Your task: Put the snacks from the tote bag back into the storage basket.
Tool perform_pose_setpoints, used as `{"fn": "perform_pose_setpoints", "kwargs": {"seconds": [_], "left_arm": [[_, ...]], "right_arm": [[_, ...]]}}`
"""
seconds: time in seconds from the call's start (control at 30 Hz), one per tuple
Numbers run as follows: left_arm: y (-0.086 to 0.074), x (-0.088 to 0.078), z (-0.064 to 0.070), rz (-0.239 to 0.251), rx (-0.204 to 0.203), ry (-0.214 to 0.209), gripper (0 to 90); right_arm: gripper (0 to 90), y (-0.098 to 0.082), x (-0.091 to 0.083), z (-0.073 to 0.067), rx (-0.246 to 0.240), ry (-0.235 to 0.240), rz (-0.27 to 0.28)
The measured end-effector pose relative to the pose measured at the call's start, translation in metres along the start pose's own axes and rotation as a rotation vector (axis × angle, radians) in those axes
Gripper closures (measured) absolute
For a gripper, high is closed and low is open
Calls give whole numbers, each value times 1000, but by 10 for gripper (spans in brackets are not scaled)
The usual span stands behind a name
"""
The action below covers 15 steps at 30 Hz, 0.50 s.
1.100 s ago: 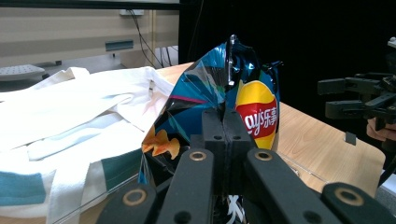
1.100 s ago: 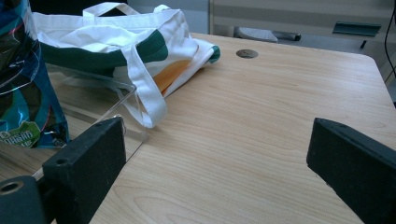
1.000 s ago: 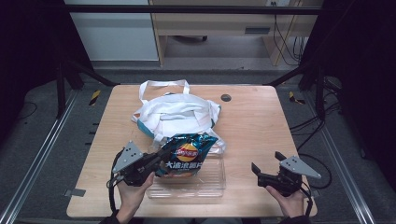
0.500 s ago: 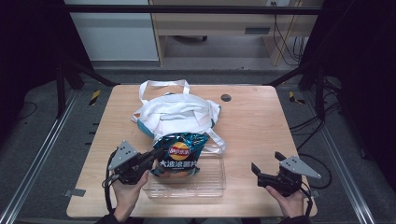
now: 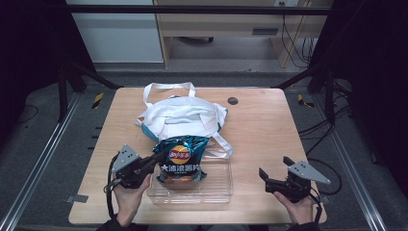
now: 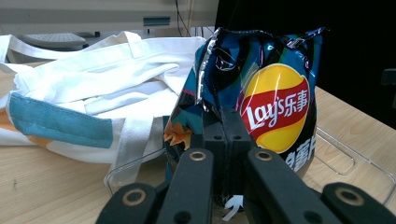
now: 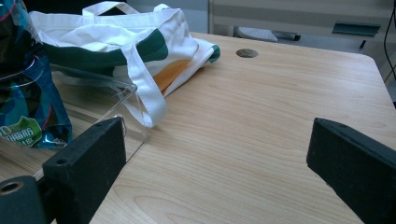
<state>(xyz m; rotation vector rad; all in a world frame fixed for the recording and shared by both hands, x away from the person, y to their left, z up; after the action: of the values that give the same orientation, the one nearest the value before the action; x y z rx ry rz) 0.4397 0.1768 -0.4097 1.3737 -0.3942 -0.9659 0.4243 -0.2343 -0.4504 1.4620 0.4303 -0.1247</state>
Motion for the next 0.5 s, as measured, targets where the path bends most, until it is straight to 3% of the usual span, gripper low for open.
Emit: {"fn": "perform_pose_setpoints", "kwargs": {"seconds": [0.5], "left_arm": [[2,7,-5,6,-5,46,900]], "right_arm": [[49,0,1,0,-1,-2,-2]]}}
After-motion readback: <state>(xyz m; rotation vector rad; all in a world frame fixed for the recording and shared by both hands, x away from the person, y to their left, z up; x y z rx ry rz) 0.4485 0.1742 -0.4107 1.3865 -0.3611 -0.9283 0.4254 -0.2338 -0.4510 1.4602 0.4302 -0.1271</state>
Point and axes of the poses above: each handheld gripper's, and its own axes: x roughly forward along the jaws, y roughly out of its top, z roughly to its right, the point moved 4 cm from there along x, roughly forward along the jaws, and after that the axes turned 13 degrees about -y, right-handed, at the moved point
